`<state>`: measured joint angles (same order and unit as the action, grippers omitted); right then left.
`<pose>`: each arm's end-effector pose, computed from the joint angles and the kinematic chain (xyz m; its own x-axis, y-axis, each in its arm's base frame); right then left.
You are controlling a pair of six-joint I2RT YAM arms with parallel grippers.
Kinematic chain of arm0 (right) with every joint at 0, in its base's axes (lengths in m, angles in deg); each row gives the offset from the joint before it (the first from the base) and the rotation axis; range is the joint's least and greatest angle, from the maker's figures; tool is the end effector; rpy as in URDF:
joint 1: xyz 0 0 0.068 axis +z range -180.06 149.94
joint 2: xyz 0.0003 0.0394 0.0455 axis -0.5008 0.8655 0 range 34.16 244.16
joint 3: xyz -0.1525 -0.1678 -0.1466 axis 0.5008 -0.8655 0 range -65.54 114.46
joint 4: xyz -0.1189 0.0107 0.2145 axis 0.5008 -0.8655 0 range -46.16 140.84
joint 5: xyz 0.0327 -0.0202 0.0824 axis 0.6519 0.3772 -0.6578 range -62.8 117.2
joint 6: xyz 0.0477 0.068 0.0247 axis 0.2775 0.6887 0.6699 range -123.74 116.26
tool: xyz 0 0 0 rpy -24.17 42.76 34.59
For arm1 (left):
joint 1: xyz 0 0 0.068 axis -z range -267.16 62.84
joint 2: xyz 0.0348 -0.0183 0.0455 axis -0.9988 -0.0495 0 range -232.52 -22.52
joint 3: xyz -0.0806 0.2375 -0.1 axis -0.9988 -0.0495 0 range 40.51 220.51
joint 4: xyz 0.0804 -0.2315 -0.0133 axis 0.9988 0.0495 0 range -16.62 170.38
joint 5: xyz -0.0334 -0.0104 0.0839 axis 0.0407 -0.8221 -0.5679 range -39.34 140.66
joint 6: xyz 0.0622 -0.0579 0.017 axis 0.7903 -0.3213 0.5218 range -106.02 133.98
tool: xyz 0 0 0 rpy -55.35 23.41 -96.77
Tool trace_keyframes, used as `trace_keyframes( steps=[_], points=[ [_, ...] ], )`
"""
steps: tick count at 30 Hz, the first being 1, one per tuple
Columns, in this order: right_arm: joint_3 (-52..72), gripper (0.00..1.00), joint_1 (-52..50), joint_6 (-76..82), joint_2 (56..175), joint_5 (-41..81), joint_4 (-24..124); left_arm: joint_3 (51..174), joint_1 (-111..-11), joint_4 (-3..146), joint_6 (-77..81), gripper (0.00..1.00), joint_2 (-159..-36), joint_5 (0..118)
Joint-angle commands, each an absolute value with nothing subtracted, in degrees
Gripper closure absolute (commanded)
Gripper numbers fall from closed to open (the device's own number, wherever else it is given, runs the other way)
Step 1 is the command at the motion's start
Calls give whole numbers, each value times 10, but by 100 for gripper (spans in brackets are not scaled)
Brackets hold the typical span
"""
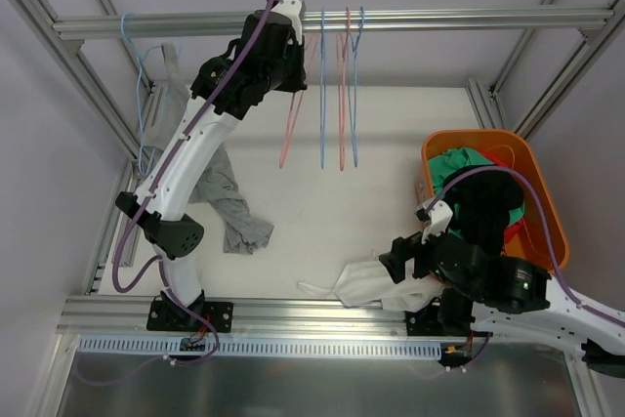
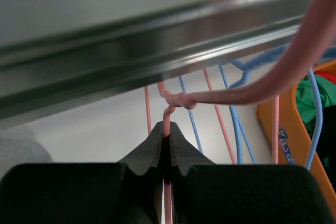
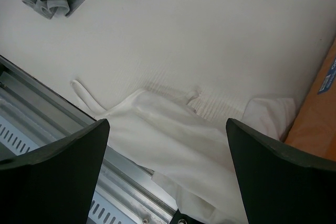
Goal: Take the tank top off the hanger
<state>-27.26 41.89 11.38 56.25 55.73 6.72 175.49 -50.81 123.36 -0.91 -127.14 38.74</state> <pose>0.0674 0.0885 0.2667 -0.3240 -0.2541 -0.9113 -0.6423 0.7663 0.0146 0.3255 -0.2199 0.4830 -0.3700 -0.0398 -0.9282 0.3396 0.9241 -0.1751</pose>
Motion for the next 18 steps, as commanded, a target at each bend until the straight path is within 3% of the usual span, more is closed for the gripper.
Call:
trace_keyframes(
  steps=[1,8,13,15,16,17,18],
  points=[
    [-282,1,422,121,555,567,73,1782,-512,1224,-9,100,-1278,398],
    [-316,1,422,132,542,552,72,1722,-513,1223,-28,97,-1248,394],
    [-316,1,422,127,594,543,72,1661,-514,1222,-38,50,-1183,384],
    [-309,1,422,141,655,544,65,1631,-514,1220,-37,20,-1158,380],
    [-306,0,421,147,678,544,65,1624,-513,1221,-26,14,-1136,381],
    [-303,1,421,155,703,544,62,1616,-513,1221,-23,1,-1124,379],
    [-297,0,421,176,728,544,59,1591,-513,1221,-22,1,-1110,375]
  ],
)
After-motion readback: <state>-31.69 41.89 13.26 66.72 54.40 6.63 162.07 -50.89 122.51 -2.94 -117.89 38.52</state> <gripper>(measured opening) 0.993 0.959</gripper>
